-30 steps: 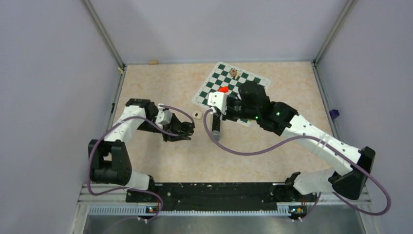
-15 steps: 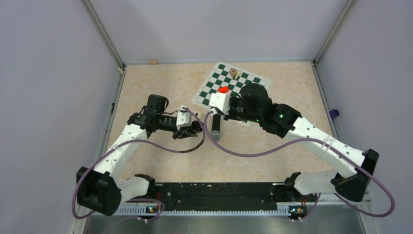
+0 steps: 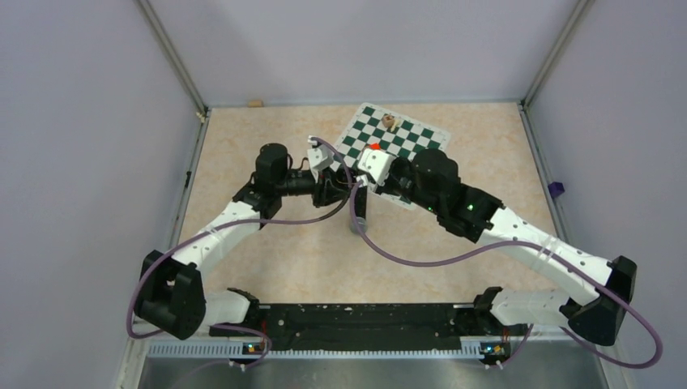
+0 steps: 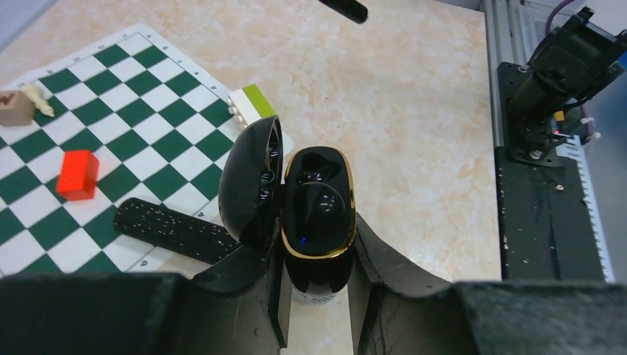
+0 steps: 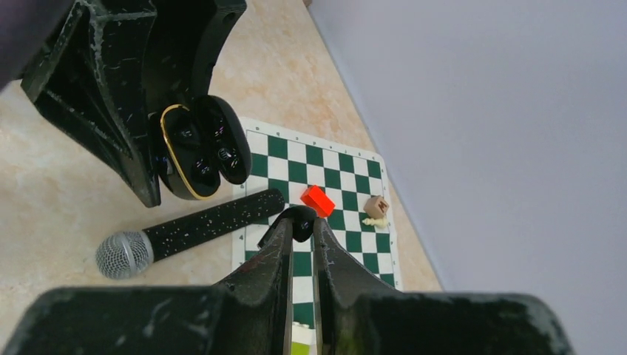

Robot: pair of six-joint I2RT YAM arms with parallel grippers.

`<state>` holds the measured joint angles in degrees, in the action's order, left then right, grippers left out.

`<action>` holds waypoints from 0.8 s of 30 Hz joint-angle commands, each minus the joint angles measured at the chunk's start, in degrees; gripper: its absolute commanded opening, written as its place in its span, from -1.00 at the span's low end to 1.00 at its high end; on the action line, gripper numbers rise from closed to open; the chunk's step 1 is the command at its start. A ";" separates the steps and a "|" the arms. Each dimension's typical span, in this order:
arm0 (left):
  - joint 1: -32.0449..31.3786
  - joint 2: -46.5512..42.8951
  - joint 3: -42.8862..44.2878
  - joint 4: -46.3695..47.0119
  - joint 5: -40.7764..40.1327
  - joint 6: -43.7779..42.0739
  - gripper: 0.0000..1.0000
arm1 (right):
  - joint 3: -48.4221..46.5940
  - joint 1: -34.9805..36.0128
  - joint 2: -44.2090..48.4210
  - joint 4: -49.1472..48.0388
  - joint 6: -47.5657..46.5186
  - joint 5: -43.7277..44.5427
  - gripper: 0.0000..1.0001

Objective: Insert the wireless bluetooth earbuds into the charging case

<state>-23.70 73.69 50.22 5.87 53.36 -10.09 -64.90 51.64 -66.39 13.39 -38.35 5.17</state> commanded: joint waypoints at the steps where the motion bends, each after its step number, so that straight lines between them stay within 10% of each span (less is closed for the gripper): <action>1: 0.06 -1.19 -3.58 14.21 3.91 11.19 -1.00 | 0.43 0.32 -1.55 -9.74 6.12 0.61 -1.00; 24: 0.33 0.00 -8.72 33.34 7.65 28.80 -1.00 | 1.33 3.49 -5.26 -12.23 10.08 -0.04 -1.00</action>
<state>-23.66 73.67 41.98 31.90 59.37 15.53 -64.45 54.28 -71.92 3.79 -28.69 4.03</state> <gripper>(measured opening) 0.336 0.098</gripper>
